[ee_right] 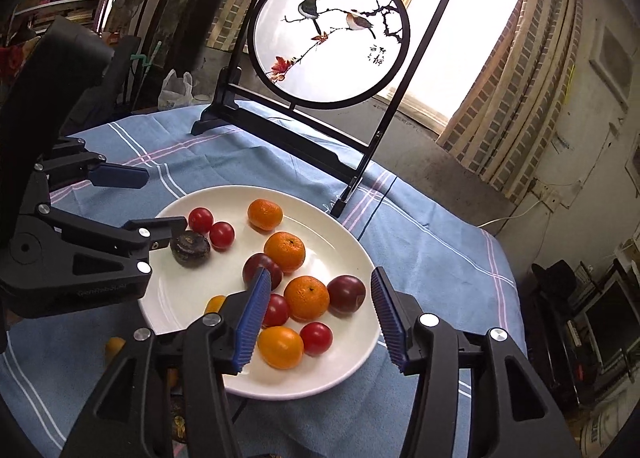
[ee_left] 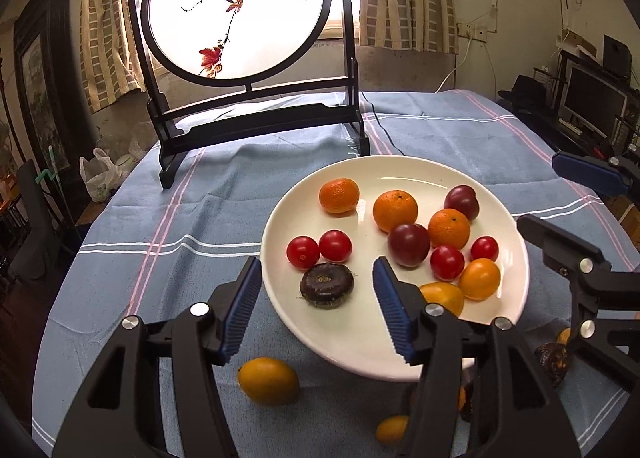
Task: Organize fruits
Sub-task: 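Move both open grippers back to the fruits on the cloth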
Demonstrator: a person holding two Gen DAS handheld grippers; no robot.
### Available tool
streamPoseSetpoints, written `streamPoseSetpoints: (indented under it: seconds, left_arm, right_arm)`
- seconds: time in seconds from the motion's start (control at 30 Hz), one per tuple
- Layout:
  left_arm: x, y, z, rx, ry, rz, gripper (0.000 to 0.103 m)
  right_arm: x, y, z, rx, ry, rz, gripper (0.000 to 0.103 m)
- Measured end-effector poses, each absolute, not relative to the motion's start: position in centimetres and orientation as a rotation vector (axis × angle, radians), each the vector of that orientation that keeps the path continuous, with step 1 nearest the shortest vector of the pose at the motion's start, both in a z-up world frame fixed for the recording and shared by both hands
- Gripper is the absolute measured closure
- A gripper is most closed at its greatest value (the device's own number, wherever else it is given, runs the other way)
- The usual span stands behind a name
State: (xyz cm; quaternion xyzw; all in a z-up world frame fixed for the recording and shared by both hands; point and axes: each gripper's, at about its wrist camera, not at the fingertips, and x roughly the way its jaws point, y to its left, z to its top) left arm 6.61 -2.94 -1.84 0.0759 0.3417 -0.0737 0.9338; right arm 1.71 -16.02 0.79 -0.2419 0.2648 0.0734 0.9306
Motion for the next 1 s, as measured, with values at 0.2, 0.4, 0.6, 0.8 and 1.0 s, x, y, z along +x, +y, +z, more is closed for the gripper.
streamPoseSetpoints:
  seconds: [0.2,0.4,0.6,0.8,1.0]
  left_arm:
    - [3.6,-3.7,-0.3,0.173,0.660,-0.171,0.044]
    - [0.7,-4.1,0.6,0.180,0.632,-0.187,0.042]
    - [-1.3,-3.5,0.4,0.187,0.633,-0.184,0.039]
    - [-3.0,-1.9,-0.7,0.218,0.643,-0.190,0.033]
    - [-4.6,-1.9,-3.2,0.278,0.703,-0.299,0.032]
  right_arm:
    - [-1.1,-16.9,2.0,-0.493,0.514,0.120,0.047]
    - [-3.9,-17.6,2.3,-0.513,0.500,0.091,0.045]
    - [-5.6,-19.0,1.4,-0.517,0.524,0.080,0.043]
    - [-7.9,-21.9,-1.1,-0.501,0.587,0.270,0.041]
    - [-8.1,-24.2,-5.4,-0.542,0.762,0.295,0.043]
